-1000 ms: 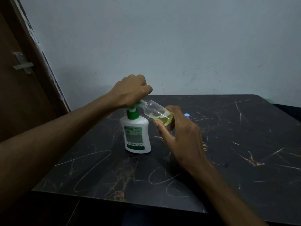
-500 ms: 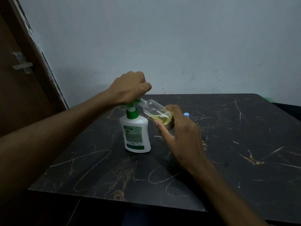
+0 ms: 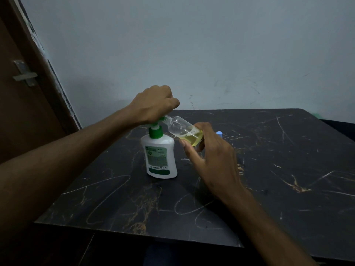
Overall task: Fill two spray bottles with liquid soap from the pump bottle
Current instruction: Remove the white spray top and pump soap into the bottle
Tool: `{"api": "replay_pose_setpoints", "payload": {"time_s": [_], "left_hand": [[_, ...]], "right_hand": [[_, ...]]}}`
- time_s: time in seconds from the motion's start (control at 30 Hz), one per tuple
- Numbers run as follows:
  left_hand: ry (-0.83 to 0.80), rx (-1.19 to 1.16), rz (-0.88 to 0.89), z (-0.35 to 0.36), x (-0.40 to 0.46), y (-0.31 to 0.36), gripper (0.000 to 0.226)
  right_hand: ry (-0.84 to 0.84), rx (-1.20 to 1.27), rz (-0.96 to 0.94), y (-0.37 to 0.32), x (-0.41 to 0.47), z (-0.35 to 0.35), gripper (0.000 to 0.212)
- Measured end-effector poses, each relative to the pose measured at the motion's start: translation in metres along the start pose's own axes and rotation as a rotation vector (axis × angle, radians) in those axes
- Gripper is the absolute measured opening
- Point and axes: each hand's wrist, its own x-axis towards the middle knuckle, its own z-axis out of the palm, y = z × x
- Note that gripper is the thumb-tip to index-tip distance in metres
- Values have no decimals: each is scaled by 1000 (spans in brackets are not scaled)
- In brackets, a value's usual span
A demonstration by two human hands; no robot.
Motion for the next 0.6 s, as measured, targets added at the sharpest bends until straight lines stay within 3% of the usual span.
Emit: {"api": "replay_pose_setpoints", "payload": {"time_s": [0.6], "left_hand": [[56, -16, 2, -4, -1, 4, 30]], "right_hand": [[-4, 28, -11, 0, -1, 0, 34]]}}
